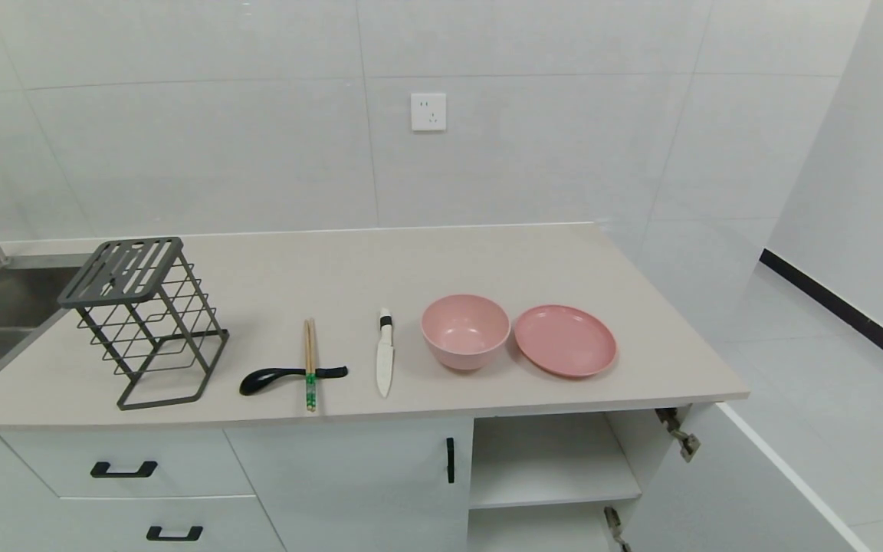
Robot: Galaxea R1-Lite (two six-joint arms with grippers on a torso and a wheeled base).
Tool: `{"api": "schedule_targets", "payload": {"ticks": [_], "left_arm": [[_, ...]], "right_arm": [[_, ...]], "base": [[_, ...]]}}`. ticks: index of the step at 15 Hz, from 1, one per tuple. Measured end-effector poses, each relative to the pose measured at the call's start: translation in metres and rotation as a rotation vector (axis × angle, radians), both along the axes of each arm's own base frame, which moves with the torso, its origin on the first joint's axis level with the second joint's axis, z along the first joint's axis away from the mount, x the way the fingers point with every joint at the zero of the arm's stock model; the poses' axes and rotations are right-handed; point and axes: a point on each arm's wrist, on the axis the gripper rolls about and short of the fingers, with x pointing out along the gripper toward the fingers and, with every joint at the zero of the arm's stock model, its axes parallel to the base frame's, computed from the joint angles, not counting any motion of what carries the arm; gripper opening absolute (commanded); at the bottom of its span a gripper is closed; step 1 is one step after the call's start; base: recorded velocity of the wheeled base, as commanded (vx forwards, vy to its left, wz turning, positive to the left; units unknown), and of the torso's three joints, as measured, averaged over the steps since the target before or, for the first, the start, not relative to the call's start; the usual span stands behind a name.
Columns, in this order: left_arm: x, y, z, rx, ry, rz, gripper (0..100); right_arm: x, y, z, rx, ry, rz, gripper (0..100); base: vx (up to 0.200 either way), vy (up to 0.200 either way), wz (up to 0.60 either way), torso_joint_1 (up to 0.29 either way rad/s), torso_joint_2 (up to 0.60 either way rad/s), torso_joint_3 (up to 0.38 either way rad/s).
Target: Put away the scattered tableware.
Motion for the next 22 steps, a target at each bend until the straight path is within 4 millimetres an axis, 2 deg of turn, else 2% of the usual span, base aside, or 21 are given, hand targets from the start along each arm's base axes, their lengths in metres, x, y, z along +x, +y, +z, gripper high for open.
{"api": "schedule_targets", "payload": {"ticks": [2, 5, 12, 14, 22], "left_arm": [[0.0000, 0.0000, 0.0000, -0.001, 0.000, 0.000, 100], [0.0000, 0.0000, 0.0000, -0.001, 0.000, 0.000, 100], [0.0000, 0.0000, 0.0001, -0.001, -0.001, 0.000, 100], [0.0000, 0.0000, 0.0000, -0.004, 0.000, 0.000, 100], [0.0000, 0.0000, 0.0002, -0.006, -0.002, 0.001, 100]], "right_arm": [[0.0000, 0.0000, 0.0000, 0.000, 0.000, 0.000, 100], [0.0000, 0.0000, 0.0000, 0.000, 0.000, 0.000, 100], [0.0000, 0.0000, 0.0000, 0.000, 0.000, 0.000, 100], [0.0000, 0.0000, 0.0000, 0.000, 0.000, 0.000, 100], [0.0000, 0.0000, 0.0000, 0.000, 0.000, 0.000, 100]], "base": [[0.000, 0.000, 0.00, 0.000, 0.00, 0.000], [0.200, 0.000, 0.00, -0.002, 0.00, 0.001], [0.000, 0.000, 0.00, 0.000, 0.00, 0.000], [0.200, 0.000, 0.00, 0.002, 0.00, 0.002], [0.000, 0.000, 0.00, 0.000, 0.00, 0.000]]}}
